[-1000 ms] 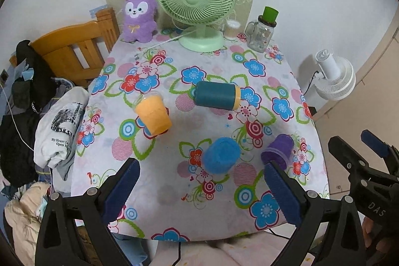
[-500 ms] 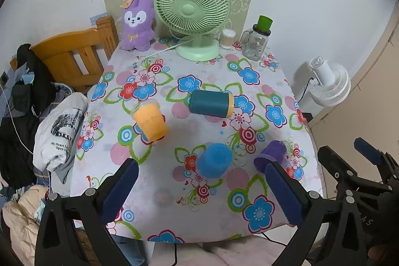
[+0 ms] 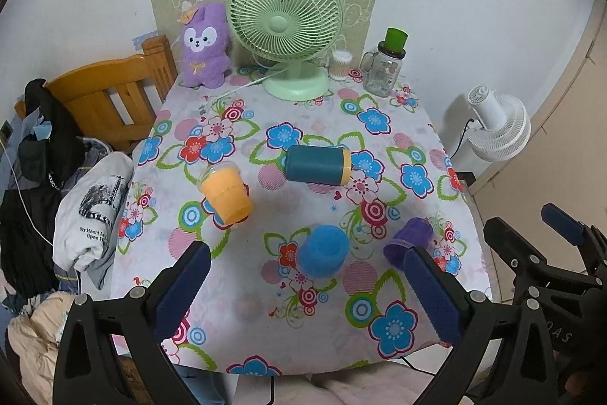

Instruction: Flip cup upside down

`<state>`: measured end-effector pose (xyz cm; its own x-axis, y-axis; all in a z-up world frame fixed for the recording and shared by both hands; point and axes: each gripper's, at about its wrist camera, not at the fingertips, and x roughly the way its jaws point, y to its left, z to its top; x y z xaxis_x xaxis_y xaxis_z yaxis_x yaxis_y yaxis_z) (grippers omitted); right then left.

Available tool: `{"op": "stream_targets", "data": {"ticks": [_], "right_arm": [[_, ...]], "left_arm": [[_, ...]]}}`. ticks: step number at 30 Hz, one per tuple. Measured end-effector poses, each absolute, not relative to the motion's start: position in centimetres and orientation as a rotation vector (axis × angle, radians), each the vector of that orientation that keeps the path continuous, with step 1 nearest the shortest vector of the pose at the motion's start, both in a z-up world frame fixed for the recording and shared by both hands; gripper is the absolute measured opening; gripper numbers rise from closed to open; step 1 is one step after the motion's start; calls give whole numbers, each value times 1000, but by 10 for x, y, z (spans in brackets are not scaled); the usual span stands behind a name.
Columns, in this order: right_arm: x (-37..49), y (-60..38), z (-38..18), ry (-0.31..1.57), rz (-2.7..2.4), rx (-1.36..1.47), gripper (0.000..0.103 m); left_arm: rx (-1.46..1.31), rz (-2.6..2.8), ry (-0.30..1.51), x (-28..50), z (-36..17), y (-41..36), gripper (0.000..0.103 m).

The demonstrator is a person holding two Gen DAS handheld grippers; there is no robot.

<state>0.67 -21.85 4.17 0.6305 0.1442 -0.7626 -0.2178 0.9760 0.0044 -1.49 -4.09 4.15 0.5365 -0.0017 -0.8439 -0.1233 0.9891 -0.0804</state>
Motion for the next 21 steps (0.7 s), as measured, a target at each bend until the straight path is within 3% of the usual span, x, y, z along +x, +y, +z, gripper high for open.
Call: {"op": "stream_targets", "data": {"ticks": [21], "right_arm": [[11, -218, 42, 868, 196, -69, 100]], "left_arm": [[-115, 82, 990, -11, 44, -42, 103]]}}
